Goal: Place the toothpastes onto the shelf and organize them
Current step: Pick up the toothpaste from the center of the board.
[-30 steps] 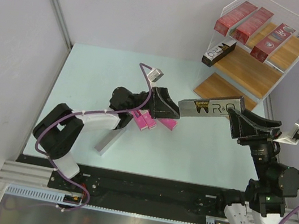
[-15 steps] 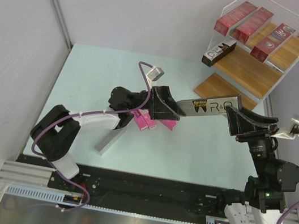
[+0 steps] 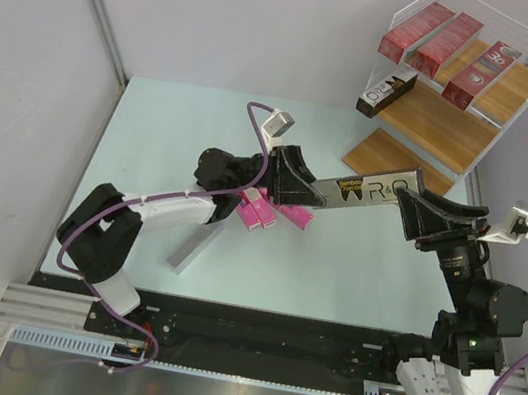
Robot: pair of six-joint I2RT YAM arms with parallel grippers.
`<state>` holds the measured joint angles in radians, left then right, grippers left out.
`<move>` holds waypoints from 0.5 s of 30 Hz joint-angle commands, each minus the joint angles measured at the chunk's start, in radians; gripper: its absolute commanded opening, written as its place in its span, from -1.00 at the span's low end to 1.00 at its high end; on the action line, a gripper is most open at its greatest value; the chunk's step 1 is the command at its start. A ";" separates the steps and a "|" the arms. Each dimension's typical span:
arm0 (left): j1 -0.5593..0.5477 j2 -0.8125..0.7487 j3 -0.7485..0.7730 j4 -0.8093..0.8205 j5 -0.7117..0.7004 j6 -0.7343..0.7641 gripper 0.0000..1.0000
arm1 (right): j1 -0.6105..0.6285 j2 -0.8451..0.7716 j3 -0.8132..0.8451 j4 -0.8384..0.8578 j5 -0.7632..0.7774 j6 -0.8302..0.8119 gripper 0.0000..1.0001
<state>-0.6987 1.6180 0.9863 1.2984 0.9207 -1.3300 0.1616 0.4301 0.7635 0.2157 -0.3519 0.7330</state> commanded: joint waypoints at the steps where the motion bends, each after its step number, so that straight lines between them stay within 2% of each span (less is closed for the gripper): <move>1: -0.013 -0.004 0.041 0.427 0.003 -0.003 -0.08 | 0.000 -0.005 0.039 0.033 0.004 -0.007 -0.69; 5: -0.013 -0.012 0.041 0.427 0.006 0.003 -0.38 | 0.000 -0.010 0.037 0.014 0.020 -0.018 -0.54; 9: -0.013 -0.015 0.043 0.427 0.001 0.003 -0.52 | 0.000 -0.013 0.039 -0.005 0.031 -0.024 -0.23; 15: -0.012 -0.015 0.045 0.427 -0.008 0.006 -0.74 | 0.000 -0.024 0.039 -0.076 0.080 -0.067 0.03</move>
<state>-0.7002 1.6215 0.9863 1.2953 0.9215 -1.3285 0.1616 0.4191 0.7639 0.1841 -0.3328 0.7288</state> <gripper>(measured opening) 0.463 0.483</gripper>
